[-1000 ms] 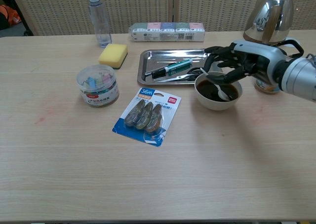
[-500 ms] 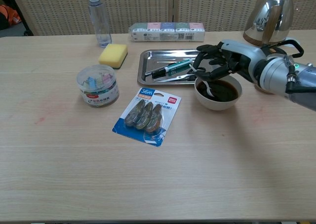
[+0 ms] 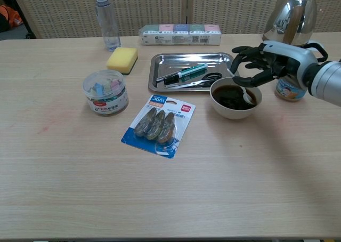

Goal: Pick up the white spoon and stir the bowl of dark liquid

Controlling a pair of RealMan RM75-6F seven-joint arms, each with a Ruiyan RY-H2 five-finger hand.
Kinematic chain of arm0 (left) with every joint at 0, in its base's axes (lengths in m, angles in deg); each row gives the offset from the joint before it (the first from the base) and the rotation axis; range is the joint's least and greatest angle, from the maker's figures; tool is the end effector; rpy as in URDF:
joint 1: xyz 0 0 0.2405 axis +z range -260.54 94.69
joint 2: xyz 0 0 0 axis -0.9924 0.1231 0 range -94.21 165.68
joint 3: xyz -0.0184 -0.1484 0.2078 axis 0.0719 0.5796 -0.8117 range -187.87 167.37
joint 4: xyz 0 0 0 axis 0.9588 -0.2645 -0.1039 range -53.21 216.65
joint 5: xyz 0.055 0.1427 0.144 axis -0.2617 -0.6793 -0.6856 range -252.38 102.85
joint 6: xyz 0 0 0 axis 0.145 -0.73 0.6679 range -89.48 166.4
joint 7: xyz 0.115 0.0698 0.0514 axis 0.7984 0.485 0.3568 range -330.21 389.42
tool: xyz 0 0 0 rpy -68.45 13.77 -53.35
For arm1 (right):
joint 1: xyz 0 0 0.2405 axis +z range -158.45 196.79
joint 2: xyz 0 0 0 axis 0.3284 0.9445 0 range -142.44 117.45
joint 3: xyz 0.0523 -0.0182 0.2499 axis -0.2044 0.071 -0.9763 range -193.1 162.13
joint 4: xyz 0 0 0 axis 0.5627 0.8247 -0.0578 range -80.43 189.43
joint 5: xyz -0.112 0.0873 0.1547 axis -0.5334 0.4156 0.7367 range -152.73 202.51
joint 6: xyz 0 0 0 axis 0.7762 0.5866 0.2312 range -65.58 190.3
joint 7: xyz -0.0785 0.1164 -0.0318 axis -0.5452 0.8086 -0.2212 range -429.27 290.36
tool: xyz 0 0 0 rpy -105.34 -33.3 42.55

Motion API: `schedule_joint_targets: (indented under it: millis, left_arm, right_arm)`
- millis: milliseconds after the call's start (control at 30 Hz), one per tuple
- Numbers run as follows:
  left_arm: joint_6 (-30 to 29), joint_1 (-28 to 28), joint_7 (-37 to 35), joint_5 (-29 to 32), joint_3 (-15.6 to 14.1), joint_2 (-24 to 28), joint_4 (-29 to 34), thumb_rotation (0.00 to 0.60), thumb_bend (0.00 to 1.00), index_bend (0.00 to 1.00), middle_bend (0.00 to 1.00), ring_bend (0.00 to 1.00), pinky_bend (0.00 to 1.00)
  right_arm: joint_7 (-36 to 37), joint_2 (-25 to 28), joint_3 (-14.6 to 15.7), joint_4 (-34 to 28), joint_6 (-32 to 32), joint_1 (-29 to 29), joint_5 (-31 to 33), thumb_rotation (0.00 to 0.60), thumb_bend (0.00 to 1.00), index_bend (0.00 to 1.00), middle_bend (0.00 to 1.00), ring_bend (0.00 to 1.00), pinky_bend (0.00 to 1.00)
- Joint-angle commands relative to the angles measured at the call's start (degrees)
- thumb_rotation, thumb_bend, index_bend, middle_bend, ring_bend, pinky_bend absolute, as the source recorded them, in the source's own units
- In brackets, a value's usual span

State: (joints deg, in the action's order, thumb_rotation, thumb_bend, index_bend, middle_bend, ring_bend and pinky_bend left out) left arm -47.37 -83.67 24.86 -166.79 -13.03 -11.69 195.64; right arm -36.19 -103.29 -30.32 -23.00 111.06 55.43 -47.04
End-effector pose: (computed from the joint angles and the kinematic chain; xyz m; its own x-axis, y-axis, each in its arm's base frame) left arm -0.2571 0.1370 0.1982 0.2405 0.1147 0.9638 0.9706 -0.0185 -0.2400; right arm -0.1804 -0.3478 -0.0189 -0.3578 -0.4449 0.8210 -0.9112 -0.0257 -0.4111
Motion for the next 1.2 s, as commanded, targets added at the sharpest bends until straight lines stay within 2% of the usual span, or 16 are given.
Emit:
schedule_joint_targets:
  millis: [33, 300, 533, 667, 867, 967, 1200]
  left_arm:
    - [0.03, -0.01, 0.23, -0.06, -0.04, -0.09, 0.05, 0.600, 0.07, 0.00, 0.00, 0.00, 0.00]
    - [0.15, -0.09, 0.41, 0.18, -0.01, -0.17, 0.04, 0.600, 0.07, 0.00, 0.00, 0.00, 0.00]
    - [0.27, -0.20, 0.05, 1.05, 0.28, -0.04, -0.03, 0.600, 0.07, 0.00, 0.00, 0.00, 0.00]
    - [0.35, -0.24, 0.13, 1.24, 0.32, -0.05, 0.03, 0.600, 0.07, 0.00, 0.00, 0.00, 0.00]
    - [0.68, -0.36, 0.86, 1.14, 0.22, -0.29, 0.18, 0.600, 0.07, 0.00, 0.00, 0.00, 0.00]
    - [0.85, -0.43, 1.39, 0.74, 0.07, -0.42, 0.41, 0.600, 0.07, 0.00, 0.00, 0.00, 0.00]
    - [1.02, -0.50, 1.83, 0.46, -0.08, -0.56, 0.56, 0.600, 0.07, 0.00, 0.00, 0.00, 0.00]
  right_arm:
    - [0.56, 0.20, 0.56, -0.49, -0.22, -0.22, -0.56, 0.600, 0.47, 0.65, 0.00, 0.00, 0.00]
    - [0.91, -2.47, -0.48, 0.77, -0.99, 1.49, -0.10, 0.600, 0.47, 0.65, 0.00, 0.00, 0.00]
    - [0.39, -6.50, -3.33, 5.71, -1.70, 4.13, 2.49, 0.600, 0.47, 0.65, 0.00, 0.00, 0.00]
    - [0.09, -6.80, -3.67, 7.11, -1.37, 4.26, 2.78, 0.600, 0.47, 0.65, 0.00, 0.00, 0.00]
    - [0.53, -4.37, -3.00, 5.93, -0.74, 2.83, 2.19, 0.600, 0.50, 0.65, 0.00, 0.00, 0.00]
    - [0.96, -1.53, -1.51, 3.54, 0.22, 0.90, 0.91, 0.600, 0.52, 0.65, 0.00, 0.00, 0.00]
    - [2.57, 0.21, 0.54, 1.21, 0.56, -0.64, -1.01, 0.600, 0.54, 0.65, 0.00, 0.00, 0.00]
